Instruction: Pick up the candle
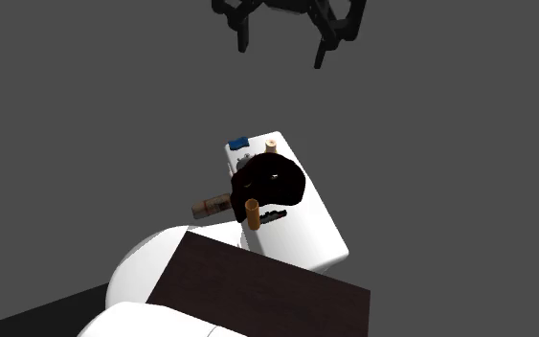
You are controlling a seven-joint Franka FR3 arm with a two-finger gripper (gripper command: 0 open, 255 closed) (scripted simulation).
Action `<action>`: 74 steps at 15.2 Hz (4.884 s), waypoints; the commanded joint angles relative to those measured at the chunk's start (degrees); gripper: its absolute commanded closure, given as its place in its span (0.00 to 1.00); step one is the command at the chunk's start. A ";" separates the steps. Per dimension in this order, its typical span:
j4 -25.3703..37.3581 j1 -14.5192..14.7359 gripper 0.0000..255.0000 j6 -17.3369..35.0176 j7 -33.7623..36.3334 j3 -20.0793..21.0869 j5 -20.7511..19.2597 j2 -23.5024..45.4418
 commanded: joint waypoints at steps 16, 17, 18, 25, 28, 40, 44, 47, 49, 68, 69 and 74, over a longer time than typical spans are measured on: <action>-13.83 -0.94 0.00 28.94 10.29 10.44 0.14 15.80; -14.11 -1.11 0.00 30.89 11.14 11.13 -0.09 17.55; -14.31 -1.32 0.00 32.81 12.02 11.84 -0.38 19.37; -13.30 -3.58 0.00 45.42 19.93 16.63 -5.16 34.00; -11.57 -4.73 0.00 49.95 24.75 18.23 -9.41 41.04; -1.13 -2.22 0.00 59.44 43.94 14.97 -29.04 65.03; -0.76 -1.27 0.00 61.78 45.90 13.59 -31.33 67.88; -0.55 -0.84 0.00 62.68 46.67 12.99 -32.21 69.03; -0.41 -0.83 1.00 62.64 46.65 12.98 -32.21 69.14; -1.27 -3.32 1.00 56.14 41.35 16.60 -25.95 61.32; -1.25 -3.47 1.00 55.51 40.88 16.84 -25.39 60.66; -1.10 -3.87 1.00 53.51 39.44 17.50 -23.66 58.62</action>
